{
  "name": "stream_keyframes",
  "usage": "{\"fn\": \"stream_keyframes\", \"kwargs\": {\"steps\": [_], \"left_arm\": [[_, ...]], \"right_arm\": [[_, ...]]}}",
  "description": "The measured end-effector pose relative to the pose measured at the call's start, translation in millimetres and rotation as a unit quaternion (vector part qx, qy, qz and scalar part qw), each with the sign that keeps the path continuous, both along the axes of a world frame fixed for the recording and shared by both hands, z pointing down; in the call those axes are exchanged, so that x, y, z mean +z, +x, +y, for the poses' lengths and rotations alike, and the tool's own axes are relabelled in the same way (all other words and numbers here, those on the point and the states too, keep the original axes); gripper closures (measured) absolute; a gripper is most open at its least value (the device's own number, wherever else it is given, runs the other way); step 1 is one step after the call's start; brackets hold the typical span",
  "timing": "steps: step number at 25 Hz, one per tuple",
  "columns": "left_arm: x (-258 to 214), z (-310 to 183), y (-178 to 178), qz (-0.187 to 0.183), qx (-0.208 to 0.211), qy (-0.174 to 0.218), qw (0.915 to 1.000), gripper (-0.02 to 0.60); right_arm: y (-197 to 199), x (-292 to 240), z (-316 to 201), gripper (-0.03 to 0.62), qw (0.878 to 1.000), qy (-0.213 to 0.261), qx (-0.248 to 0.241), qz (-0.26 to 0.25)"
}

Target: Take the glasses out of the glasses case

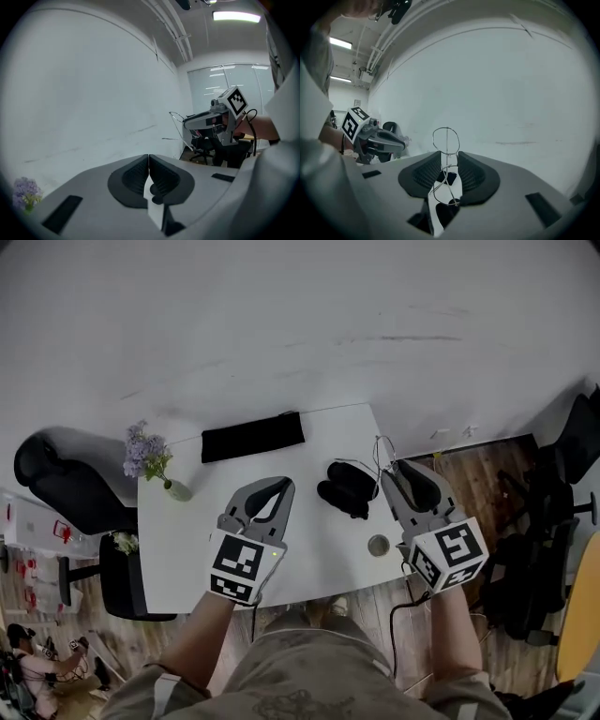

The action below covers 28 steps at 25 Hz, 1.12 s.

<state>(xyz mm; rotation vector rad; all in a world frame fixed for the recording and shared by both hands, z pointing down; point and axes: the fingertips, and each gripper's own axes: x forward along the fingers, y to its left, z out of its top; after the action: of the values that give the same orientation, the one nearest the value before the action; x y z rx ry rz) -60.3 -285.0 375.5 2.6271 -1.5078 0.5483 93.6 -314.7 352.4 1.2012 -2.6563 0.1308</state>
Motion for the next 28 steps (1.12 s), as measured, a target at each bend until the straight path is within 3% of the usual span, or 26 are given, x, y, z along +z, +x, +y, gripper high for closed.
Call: {"fn": "stream_keyframes", "kwargs": {"steps": [8, 13, 28], "left_arm": [[-60, 25, -2, 0.018, -0.007, 0.065, 0.9977, 0.565], [-73, 41, 5, 0.019, 0.009, 0.081, 0.9965, 0.565], [-48, 60, 24, 0.017, 0.028, 0.048, 0.9983, 0.565]], "right_arm": [[34, -72, 53, 0.464, 0.995, 0.05, 0.044, -0.075], [54, -80, 84, 0.465, 0.993, 0.057, 0.066, -0.084], [61, -37, 112, 0.465, 0.995, 0.004, 0.066, -0.073]]}}
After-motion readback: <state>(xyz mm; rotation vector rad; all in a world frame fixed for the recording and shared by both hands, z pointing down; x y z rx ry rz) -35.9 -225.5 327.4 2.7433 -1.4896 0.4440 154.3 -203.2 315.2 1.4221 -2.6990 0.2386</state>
